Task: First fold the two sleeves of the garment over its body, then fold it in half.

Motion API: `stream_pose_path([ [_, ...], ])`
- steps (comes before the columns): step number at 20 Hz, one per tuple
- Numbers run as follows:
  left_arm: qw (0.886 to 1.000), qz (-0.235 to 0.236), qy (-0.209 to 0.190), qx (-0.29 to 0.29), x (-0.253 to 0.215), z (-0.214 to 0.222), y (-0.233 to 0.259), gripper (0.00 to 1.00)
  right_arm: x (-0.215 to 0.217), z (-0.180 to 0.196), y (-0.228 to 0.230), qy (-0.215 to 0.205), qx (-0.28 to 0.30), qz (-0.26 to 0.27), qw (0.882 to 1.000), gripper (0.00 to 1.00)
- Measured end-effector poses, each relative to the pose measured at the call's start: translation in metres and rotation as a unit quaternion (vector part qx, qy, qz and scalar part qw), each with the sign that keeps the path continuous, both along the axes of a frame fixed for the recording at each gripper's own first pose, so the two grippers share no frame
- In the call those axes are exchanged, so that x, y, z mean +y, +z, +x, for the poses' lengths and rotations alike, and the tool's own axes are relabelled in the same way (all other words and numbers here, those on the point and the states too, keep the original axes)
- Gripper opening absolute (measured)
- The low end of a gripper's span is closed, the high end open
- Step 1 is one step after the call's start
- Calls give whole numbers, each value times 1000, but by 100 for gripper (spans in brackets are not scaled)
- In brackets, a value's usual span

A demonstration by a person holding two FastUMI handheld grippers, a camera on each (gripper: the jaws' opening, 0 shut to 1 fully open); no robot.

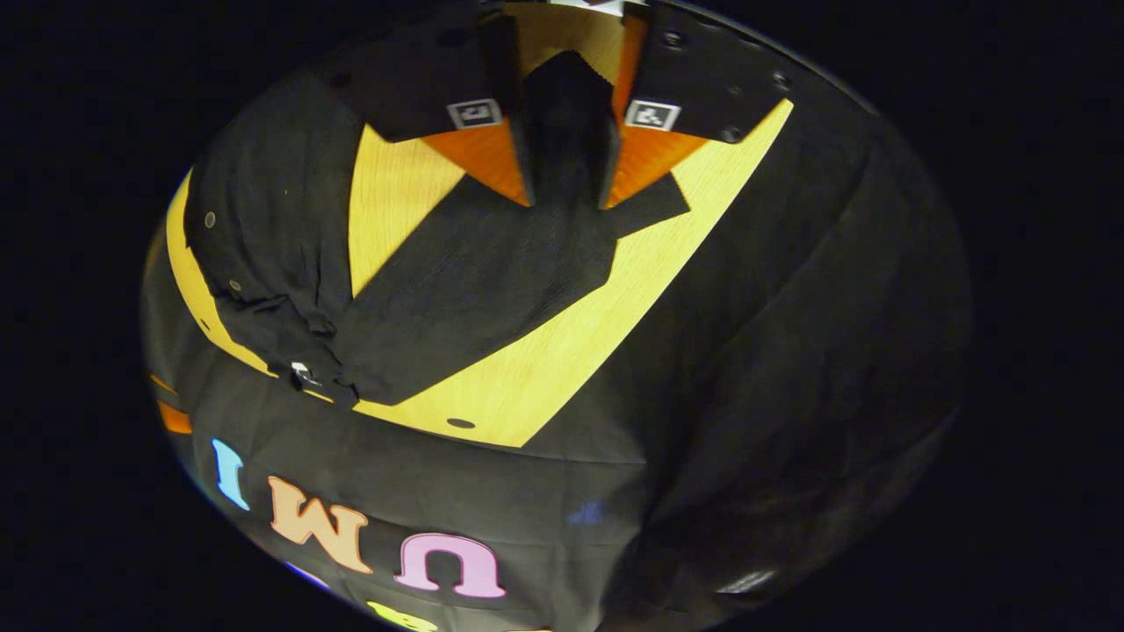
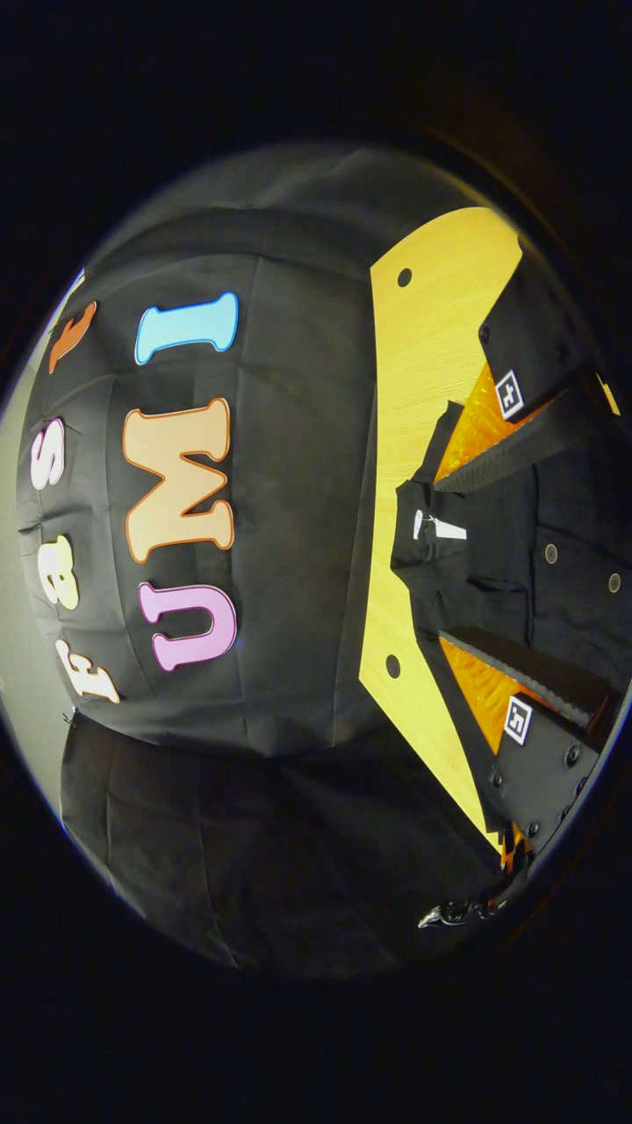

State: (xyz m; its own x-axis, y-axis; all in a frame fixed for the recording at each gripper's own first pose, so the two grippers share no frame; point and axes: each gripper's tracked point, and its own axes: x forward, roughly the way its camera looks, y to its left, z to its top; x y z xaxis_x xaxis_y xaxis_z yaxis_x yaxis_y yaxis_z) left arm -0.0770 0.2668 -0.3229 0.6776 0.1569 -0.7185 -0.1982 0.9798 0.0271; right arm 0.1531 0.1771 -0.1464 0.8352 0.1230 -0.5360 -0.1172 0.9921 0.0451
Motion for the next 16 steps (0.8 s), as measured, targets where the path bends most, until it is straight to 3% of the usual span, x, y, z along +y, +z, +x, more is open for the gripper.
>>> stream_pose_path([
  [2,1000,-2,8,-4,-5,1,0,17,-9,-2,3,-5,-4,5,1000,98],
  [4,1000,11,9,-3,-6,1,-2,1,-19,-5,5,-11,-6,8,1000,98],
  [10,998,-1,57,-24,0,22,20,0,-49,-20,13,-26,-14,12,999,98],
  [16,994,21,41,-96,-1,75,82,0,-74,-31,16,-38,-16,16,999,98],
])
